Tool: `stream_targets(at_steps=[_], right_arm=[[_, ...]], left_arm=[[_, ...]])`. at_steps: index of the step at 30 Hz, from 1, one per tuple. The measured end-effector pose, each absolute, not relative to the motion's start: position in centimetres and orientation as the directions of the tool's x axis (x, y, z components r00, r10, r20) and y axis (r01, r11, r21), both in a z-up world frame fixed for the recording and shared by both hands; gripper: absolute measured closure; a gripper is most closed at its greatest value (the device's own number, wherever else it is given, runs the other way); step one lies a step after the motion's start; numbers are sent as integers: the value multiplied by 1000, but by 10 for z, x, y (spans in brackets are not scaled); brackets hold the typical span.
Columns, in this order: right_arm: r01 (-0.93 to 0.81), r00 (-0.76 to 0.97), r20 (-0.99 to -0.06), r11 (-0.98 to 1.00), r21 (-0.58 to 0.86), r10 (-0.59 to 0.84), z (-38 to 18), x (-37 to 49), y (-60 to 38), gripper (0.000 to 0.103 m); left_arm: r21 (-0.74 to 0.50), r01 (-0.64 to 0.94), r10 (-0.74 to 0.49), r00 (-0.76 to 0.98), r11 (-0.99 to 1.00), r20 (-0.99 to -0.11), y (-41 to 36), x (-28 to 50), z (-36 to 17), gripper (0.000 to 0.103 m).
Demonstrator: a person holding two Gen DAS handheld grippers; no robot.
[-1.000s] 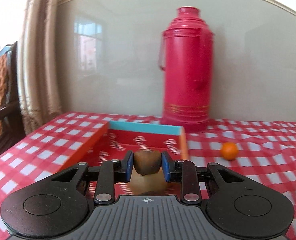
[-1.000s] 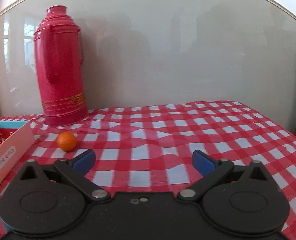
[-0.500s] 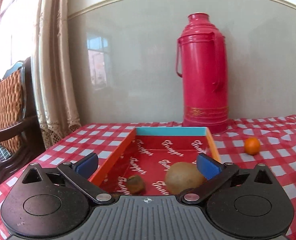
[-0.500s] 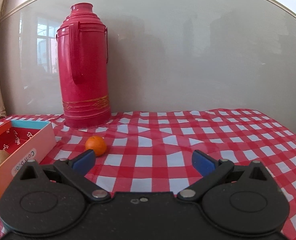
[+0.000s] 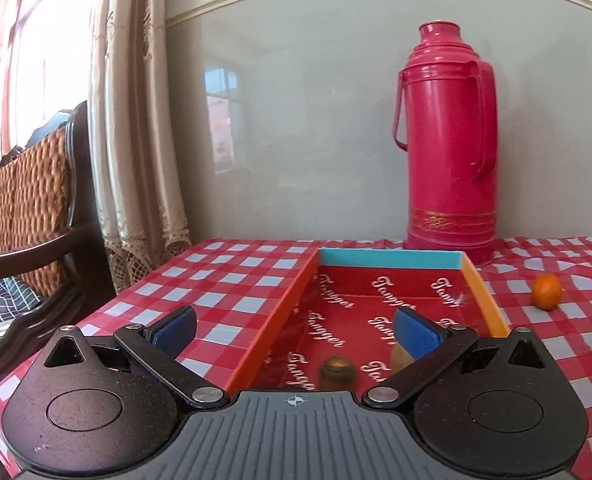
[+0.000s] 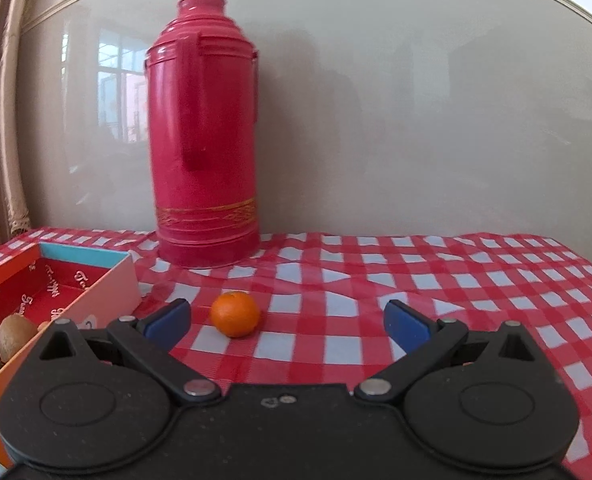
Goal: Organize fruits
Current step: 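Reach the right gripper to the last tangerine and grasp it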
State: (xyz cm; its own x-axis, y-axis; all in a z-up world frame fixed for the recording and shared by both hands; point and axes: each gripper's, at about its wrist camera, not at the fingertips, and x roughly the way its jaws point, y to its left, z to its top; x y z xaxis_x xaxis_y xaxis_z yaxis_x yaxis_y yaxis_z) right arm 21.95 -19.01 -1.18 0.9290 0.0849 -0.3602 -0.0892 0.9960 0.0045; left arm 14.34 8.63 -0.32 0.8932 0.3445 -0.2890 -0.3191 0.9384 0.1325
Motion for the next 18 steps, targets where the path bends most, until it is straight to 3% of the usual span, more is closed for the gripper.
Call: stream_targets(at_steps=[11, 18], right_arm=[[-156, 907, -403, 986, -59, 120, -23, 245, -162, 6], [-167, 870, -478, 985, -52, 123, -29, 275, -155, 8]], left_arm=[[28, -400, 390, 873, 916, -292, 124, 142, -1, 0], [4, -423, 407, 869, 906, -281, 140, 145, -2, 0]])
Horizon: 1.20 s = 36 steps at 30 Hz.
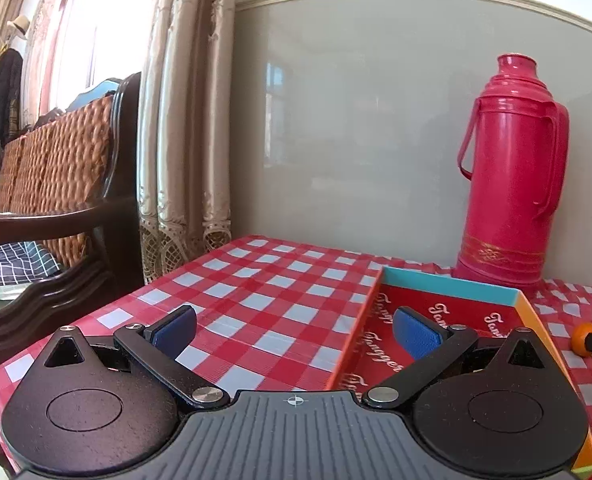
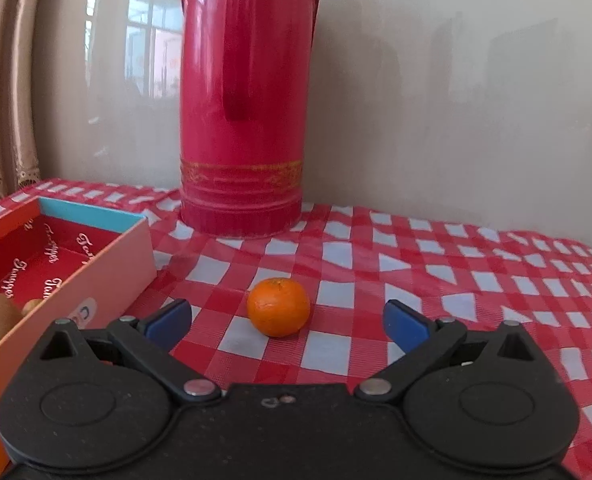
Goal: Organize fruits
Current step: 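Reach the right gripper to the last tangerine and grasp it, then carry the tangerine with the right gripper into the box and release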
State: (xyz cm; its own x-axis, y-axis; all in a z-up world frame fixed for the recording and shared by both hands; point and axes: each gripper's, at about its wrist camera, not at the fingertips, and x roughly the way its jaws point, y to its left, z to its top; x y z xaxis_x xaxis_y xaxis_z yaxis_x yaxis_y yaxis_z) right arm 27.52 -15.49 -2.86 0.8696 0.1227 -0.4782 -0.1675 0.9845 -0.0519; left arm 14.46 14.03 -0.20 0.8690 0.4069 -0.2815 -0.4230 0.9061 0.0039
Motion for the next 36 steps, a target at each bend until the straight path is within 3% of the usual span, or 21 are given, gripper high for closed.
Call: stream_targets(at_steps=[8, 10, 13, 26, 36], right_arm=[[-171, 817, -564, 985, -37, 121, -40, 307, -144, 31], [-175, 794, -596, 984, -35, 119, -45, 315, -141, 71], [-164, 796, -585, 986, 36, 154, -41, 314, -145, 72], [-353, 851, -407, 935, 28, 333, 19, 212, -91, 71], [-465, 791, -432, 884, 35, 433, 15, 168, -40, 69]], left_arm=[[-14, -441, 418, 861, 897, -290, 159, 150, -4, 0], [-16, -446, 422, 858, 895, -293, 163, 152, -4, 0], [-38, -448, 417, 858, 893, -299, 166, 152, -3, 0], [-25, -421, 397, 872, 907, -288, 149, 109, 4, 0], [23, -391, 380, 877, 920, -295, 136, 71, 1, 0]])
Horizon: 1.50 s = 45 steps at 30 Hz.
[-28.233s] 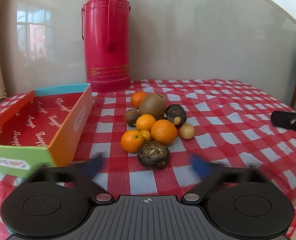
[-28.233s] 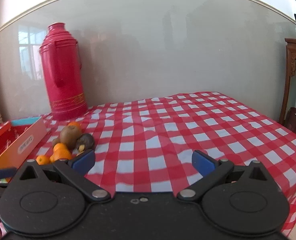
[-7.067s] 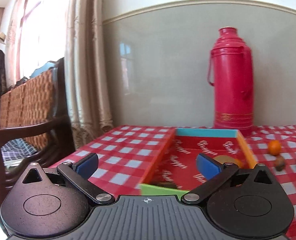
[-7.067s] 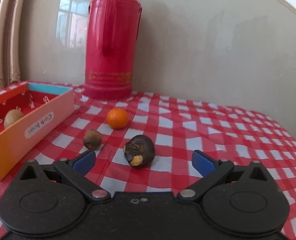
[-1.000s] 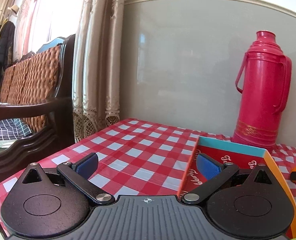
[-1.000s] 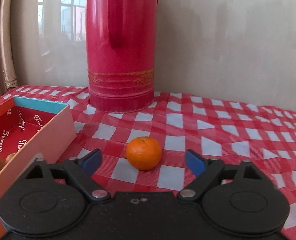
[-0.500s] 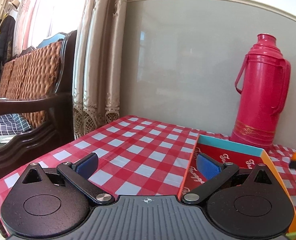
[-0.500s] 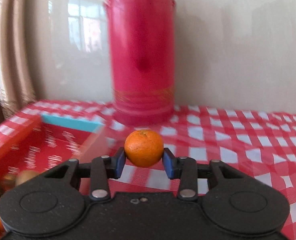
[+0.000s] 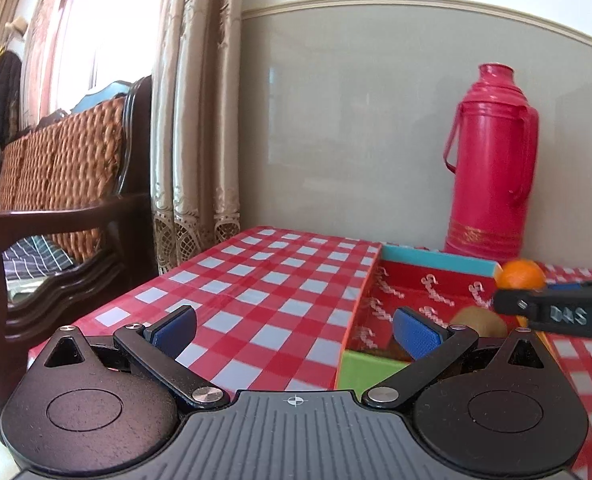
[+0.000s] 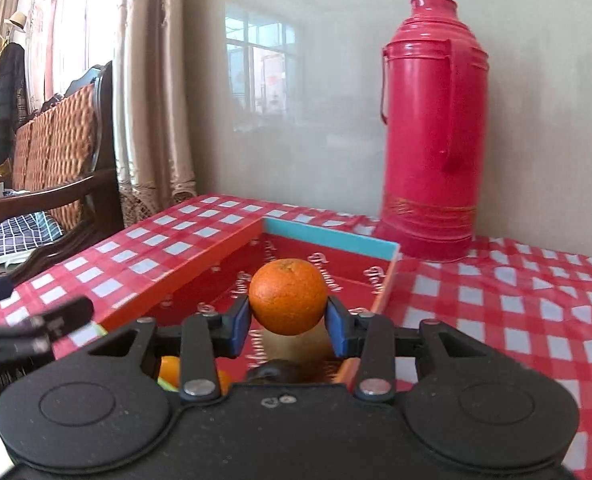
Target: Organize fruits
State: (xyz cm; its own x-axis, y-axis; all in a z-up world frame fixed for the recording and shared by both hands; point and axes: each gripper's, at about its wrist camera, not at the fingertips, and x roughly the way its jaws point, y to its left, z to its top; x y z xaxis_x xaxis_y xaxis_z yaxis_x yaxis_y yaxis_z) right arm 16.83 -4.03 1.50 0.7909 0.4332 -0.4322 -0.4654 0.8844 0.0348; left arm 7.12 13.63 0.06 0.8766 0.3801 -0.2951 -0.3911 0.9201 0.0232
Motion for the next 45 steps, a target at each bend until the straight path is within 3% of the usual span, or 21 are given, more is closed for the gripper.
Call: stream_targets(at_steps=[2, 3, 4, 10, 14, 20, 25, 32, 37, 45], right_arm=[[-487, 772, -452, 873, 30, 446, 13, 166, -33, 57], [-479, 782, -444, 878, 18, 436, 14, 162, -31, 24], [-460, 805, -419, 888, 7, 421, 16, 154, -33, 6], [-394, 888, -281, 917, -54, 365, 35, 107, -77, 6], [-299, 929, -216, 954, 37, 300, 43, 75, -132, 6], [-177, 970, -158, 983, 57, 184, 36, 27, -190, 6], [-142, 973, -182, 990, 16, 143, 26, 0, -213, 6], [-140, 974, -185, 989, -48, 128, 19, -23, -218, 6], [-124, 973, -200, 991, -45, 112, 17, -18, -221, 6], [-142, 970, -206, 990, -26, 133, 14, -18, -216, 6]], left_arm=[[30, -390, 380, 875, 920, -301, 135, 64, -1, 0], [27, -387, 376, 874, 922, -309, 135, 61, -2, 0], [23, -383, 370, 874, 923, -316, 134, 59, -2, 0], [22, -329, 319, 896, 944, -309, 112, 35, 2, 0], [39, -295, 294, 918, 955, -265, 86, 10, 10, 0], [42, -243, 246, 944, 969, -222, 50, -20, 20, 0], [25, -152, 154, 964, 988, -215, 25, -38, 20, 0], [14, -123, 123, 970, 992, -208, 2, -53, 15, 0], [82, -120, 136, 963, 989, -233, 0, -48, 12, 0], [44, -162, 167, 956, 986, -242, 20, -50, 14, 0]])
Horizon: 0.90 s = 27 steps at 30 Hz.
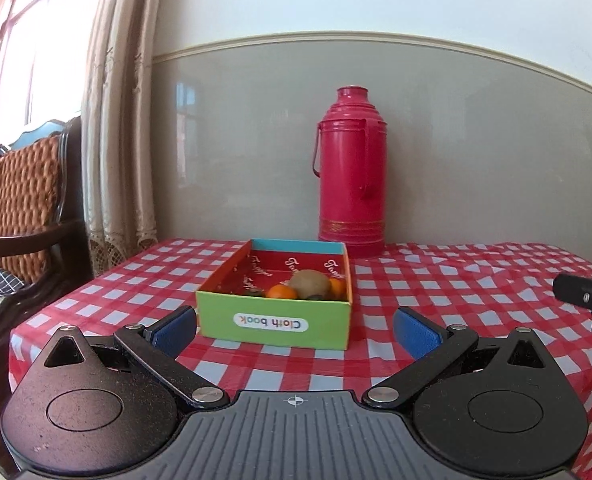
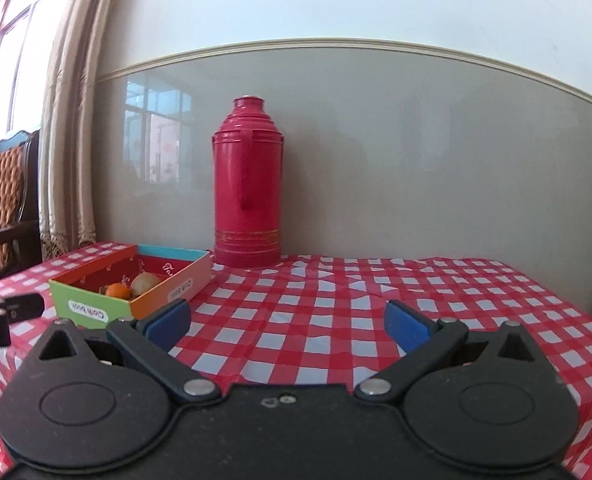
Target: Organize fruits
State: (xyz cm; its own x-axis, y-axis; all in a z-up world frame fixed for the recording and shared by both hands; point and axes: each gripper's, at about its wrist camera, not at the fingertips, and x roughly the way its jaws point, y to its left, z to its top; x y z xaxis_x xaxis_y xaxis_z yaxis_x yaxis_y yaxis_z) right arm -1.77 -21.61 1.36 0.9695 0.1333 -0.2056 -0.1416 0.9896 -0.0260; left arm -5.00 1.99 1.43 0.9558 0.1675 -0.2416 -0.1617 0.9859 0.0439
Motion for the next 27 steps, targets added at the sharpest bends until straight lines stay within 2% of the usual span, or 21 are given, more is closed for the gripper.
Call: stream_targets(at_steps=[27], right_arm=[[-149, 966, -223, 987, -52, 134, 14, -17, -213, 6]], left_arm=[[26, -164, 166, 958, 986, -234, 24, -51, 13, 0]])
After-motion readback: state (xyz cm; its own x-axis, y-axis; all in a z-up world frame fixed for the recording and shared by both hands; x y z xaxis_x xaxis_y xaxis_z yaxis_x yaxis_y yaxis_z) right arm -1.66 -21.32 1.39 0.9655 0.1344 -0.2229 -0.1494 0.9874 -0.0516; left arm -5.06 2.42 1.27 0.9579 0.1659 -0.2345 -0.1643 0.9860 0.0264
